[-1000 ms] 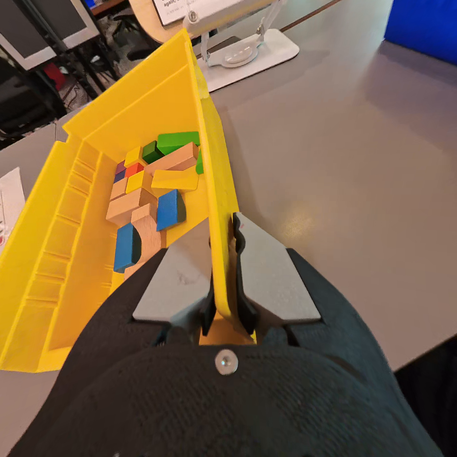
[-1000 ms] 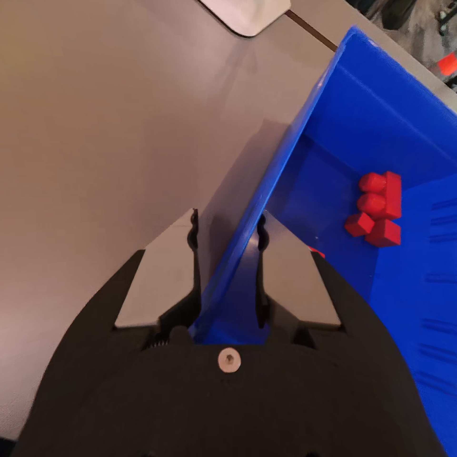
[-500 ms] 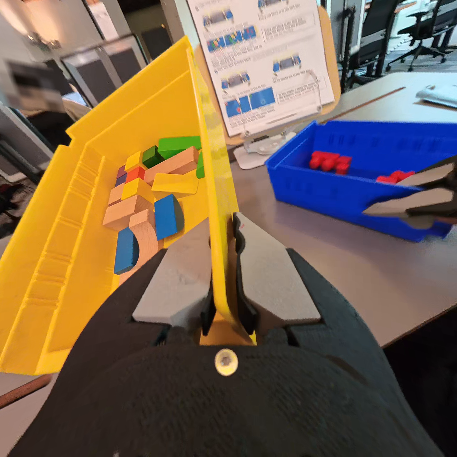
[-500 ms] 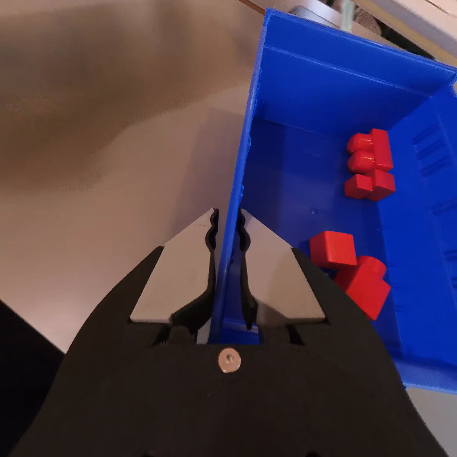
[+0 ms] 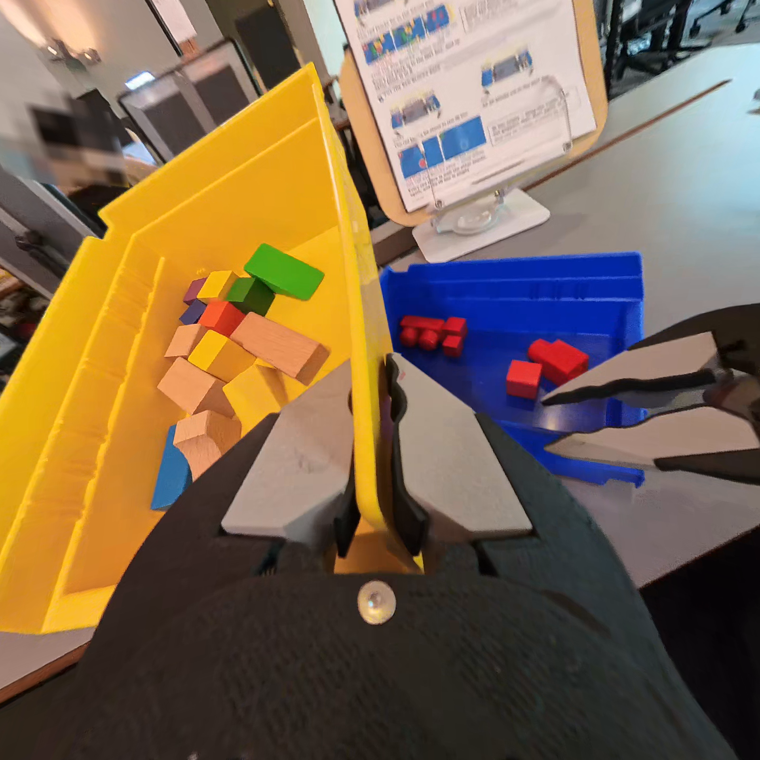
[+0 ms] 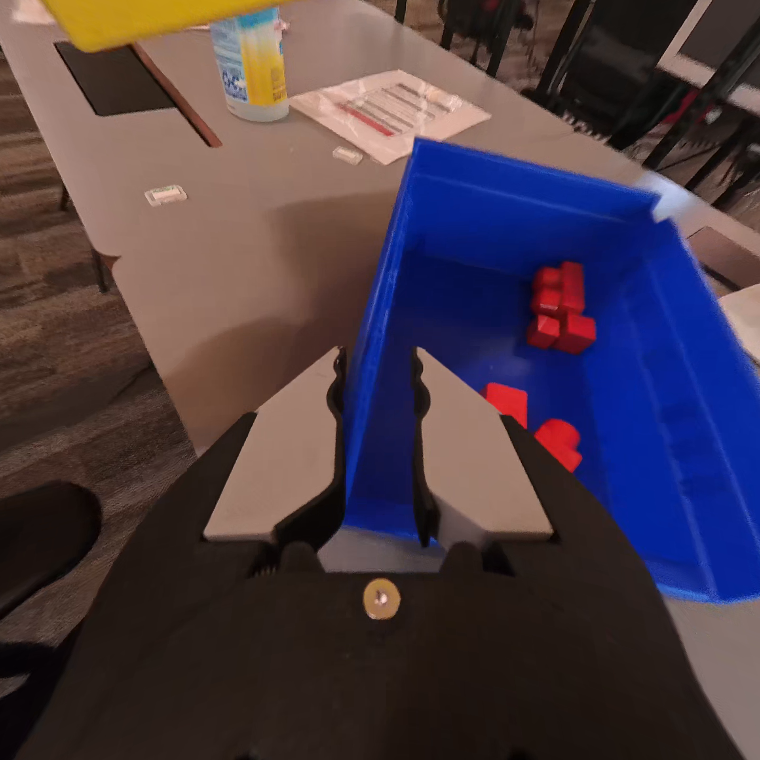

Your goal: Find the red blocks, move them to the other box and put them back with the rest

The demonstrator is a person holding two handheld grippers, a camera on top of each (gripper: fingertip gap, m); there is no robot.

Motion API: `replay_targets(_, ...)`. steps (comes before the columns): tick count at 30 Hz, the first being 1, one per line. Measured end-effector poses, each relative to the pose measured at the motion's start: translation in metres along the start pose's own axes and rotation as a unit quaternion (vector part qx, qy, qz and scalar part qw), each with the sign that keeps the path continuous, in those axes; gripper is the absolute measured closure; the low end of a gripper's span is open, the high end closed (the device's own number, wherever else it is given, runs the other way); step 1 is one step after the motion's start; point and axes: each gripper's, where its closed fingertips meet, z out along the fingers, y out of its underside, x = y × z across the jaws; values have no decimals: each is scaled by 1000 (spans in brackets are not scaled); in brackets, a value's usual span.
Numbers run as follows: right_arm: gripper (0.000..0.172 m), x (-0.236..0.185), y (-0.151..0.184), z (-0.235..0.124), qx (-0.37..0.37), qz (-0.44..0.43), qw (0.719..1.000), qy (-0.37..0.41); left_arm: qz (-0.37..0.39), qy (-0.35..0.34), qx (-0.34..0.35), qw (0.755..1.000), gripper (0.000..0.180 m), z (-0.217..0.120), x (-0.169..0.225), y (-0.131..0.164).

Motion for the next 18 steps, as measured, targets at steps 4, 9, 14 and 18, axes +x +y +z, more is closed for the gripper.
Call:
replay_targets(4,139,6,10,-13,22,34,999,-37,7,34,-41,999,179,23,21,19)
replay_targets(9,139,23,15,-30,21,31,999,-26,55,38,-76,995,178,37,38,25)
replay_targets(14,140,27,2,-59,63,31,997,-25,79,54,-94,991,178,34,42,14)
replay_targets(18,139,48,5,-94,65,-3,998,4,114,54,-107,986,178,26,45,-6)
